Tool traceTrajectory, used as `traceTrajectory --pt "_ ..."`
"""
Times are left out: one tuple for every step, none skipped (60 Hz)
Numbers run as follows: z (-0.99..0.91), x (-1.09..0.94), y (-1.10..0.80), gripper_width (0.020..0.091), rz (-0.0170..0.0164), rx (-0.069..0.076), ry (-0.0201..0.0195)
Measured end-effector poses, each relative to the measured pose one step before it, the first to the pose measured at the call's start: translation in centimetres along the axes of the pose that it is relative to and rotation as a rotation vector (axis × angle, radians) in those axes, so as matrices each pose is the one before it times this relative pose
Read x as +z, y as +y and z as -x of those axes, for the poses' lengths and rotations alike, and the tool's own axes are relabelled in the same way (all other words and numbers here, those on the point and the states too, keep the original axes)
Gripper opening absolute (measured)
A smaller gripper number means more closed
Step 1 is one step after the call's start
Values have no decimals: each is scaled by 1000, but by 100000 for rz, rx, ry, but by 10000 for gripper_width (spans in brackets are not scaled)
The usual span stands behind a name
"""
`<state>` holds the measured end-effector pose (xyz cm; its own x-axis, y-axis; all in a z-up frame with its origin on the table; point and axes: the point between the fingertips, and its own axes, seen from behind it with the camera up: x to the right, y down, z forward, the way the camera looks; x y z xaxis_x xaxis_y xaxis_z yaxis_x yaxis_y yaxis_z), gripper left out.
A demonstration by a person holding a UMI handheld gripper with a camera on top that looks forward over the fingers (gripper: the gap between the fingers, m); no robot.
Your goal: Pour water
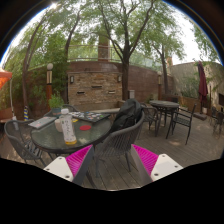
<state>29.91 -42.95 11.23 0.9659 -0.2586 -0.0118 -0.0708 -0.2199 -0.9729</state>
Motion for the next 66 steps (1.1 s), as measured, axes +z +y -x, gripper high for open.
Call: traceTrajectory --pt "557 -1102 -1528 841 551 -310 -139" --pt "104 7 33 842 187 -94 -325" --pt "119 10 22 842 171 -98 -286" --pt "106 15 3 843 116 -115 -212" --pt "63 46 -35 842 -71 49 -128" --pt "106 28 -90 844 -107 -121 -95" --pt "61 57 -43 845 -109 -132 -104" --pt "112 97 -76 844 -25 -175 -161" --pt "122 164 3 843 43 -167 -295" --pt "172 214 -3 843 38 -187 -414" --pt "293 242 -21 840 53 -110 -408" --pt "275 266 6 843 125 -56 -385" --pt "316 303 35 843 123 5 -394" --pt "321 387 22 842 -5 100 -468" --pt "319 383 55 843 -209 141 -535" --pt "355 461 2 842 -278 105 -563" --pt "338 484 70 843 -233 32 -586" --pt "354 439 27 843 -300 14 -508" --pt "421 516 -58 843 -312 -35 -513" --pt "472 629 25 844 -374 -65 -545" --pt "516 536 -53 846 -516 -181 -630" --pt "508 509 -22 846 -827 -165 -805" --pt "605 558 -63 847 -976 -239 -872" --pt "334 1513 1278 846 -1381 -123 -1061" --pt "610 604 -18 845 -1005 -275 -844" --pt "846 -310 -1399 842 -526 -323 -461" --pt "263 1628 1280 841 -1050 42 -487" --pt "447 694 -69 838 -411 22 7" --pt "424 597 53 837 -99 106 190" --pt "506 687 51 837 61 25 70" --pt "512 630 -28 837 15 7 -134" --pt "564 664 -19 837 -141 52 -319" --pt "669 628 16 836 -125 79 -536" --pt "667 621 88 835 12 87 -752" --pt "685 627 116 837 129 56 -887" --pt "645 578 81 836 251 165 -891" --pt "644 656 143 837 284 250 -828" --pt "630 639 126 835 292 239 -759" --pt "474 548 73 835 159 98 -655" --pt "537 644 10 834 -145 -25 -594" --pt "445 551 -41 834 -314 -205 -537" --pt "459 599 9 834 -279 -304 -508" --pt "375 550 68 833 -100 -294 -275" --pt "307 527 119 834 103 -259 5" --pt "329 549 127 834 258 -151 0" --pt "379 524 163 832 333 -189 -272" --pt "372 504 151 833 258 -168 -453" --pt "387 443 89 831 181 -64 -438" --pt "346 415 93 832 98 21 -346" --pt "275 407 74 832 96 -36 -301" --pt "249 422 115 832 87 -13 -223" --pt "227 325 54 834 41 96 -156" --pt "188 349 -10 834 -37 225 -117" --pt "164 337 -5 834 -129 214 -123" --pt "231 321 -98 834 -143 224 -206" --pt "274 298 -25 834 -86 161 -327" --pt "278 335 -74 834 -165 49 -385" --pt "390 526 -170 836 -233 -111 -132" --pt "83 387 -77 836 -292 -163 -26" --pt "65 338 -98 836 -149 -164 343" --pt "-1 309 -104 837 -203 -156 543" --pt "-22 363 -225 836 -475 -178 672" --pt "92 334 -229 835 -554 -369 621" --pt "-132 363 -271 837 -804 -494 857" --pt "-165 345 -240 837 -748 -489 1031" --pt "-167 349 -206 837 -627 -342 1188"
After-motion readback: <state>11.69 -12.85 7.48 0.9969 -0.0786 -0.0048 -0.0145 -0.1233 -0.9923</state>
